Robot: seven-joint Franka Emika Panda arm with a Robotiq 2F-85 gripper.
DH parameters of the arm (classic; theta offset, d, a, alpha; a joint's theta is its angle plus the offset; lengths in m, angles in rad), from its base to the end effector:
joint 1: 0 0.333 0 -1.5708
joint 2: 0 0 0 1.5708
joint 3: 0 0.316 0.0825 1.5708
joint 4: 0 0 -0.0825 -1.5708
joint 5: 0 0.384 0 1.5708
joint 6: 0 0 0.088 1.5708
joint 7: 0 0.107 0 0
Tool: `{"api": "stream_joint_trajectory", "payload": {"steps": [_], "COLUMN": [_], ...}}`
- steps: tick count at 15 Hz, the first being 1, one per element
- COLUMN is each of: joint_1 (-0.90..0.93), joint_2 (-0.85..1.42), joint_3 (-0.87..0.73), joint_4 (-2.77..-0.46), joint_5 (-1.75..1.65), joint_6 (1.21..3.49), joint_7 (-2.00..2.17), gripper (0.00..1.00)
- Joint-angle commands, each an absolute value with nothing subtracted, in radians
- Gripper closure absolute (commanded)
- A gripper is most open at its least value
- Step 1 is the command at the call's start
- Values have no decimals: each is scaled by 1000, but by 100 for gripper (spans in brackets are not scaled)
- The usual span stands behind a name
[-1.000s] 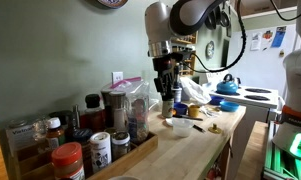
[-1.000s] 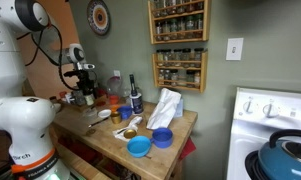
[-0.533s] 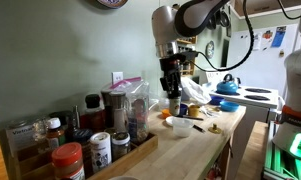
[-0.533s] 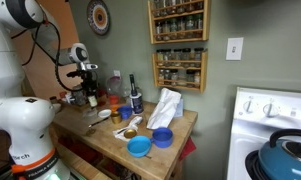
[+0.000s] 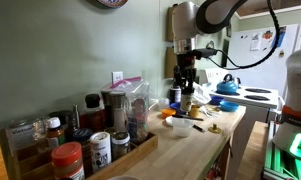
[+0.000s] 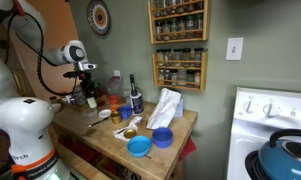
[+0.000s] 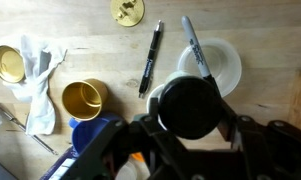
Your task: Move the spice bottle from the left to the right
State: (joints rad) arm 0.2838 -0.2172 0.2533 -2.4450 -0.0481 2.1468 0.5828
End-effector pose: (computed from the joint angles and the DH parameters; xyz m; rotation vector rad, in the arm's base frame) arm 0.3846 0.2263 0.3735 3.0153 -0.0389 -0.0390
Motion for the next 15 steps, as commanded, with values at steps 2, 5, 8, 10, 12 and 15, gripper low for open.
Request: {"api": "stream_joint_trajectory", "payload": {"steps": [2,5,8,10,12,15], "joint_1": [225,162,108,88,90,77], "joint_2": [-260,-302,-300,-305,-290,-292], "joint_3": [279,274,249,218,225,210], "joint_4": [-2447,-2426,-2390,-2398,-2392,-2393], "joint_5": [-90,-225,-263,-225,-237,-238], "joint_6": [2134,2059,1956,1955,1973,1973], "joint_7": [681,788,808,784,783,784], "gripper": [69,69,69,69,44,69]}}
